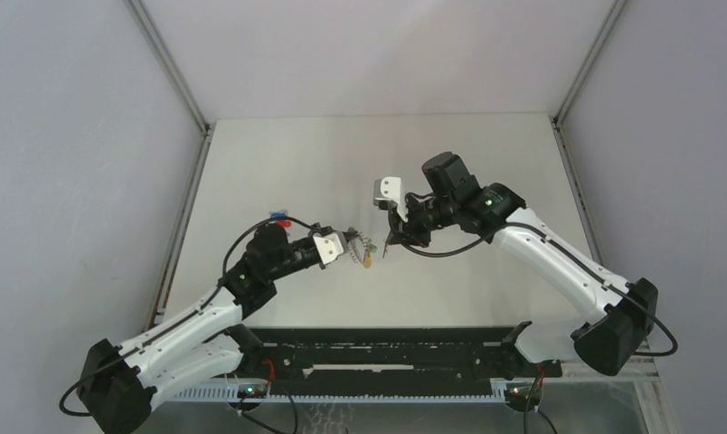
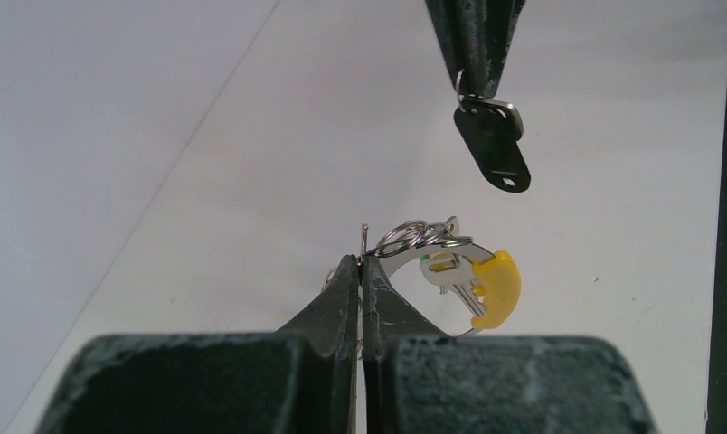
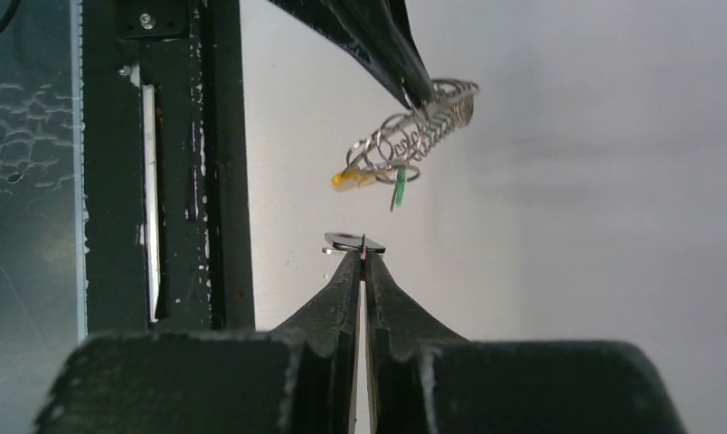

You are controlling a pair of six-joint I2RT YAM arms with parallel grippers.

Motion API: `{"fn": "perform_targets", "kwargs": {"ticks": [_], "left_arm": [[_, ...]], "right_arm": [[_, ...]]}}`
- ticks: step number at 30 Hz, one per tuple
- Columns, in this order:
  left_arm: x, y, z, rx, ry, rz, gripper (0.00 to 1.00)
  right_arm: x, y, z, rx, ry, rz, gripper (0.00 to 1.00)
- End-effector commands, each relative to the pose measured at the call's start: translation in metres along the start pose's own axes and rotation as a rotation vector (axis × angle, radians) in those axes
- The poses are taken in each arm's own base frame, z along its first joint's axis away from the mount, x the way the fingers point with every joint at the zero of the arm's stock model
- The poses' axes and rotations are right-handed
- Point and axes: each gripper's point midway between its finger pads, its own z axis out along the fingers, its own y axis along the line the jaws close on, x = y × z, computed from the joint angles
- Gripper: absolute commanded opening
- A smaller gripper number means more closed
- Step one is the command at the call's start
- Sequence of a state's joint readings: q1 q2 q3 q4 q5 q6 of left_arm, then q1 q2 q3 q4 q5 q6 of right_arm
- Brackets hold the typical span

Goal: Put the keys on the keyring

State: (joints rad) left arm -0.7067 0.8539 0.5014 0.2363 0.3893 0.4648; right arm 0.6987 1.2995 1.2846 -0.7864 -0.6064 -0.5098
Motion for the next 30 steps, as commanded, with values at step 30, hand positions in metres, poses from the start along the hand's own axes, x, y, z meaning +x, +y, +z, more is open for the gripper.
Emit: {"fn": "perform_targets", "kwargs": {"ticks": [30], "left_arm": [[-0.037, 0.015, 0.005, 0.004, -0.067, 0.082, 0.00]], "right_arm": [[-0.043, -0.025, 0.047, -0.060, -0.036, -0.180, 0.00]]}}
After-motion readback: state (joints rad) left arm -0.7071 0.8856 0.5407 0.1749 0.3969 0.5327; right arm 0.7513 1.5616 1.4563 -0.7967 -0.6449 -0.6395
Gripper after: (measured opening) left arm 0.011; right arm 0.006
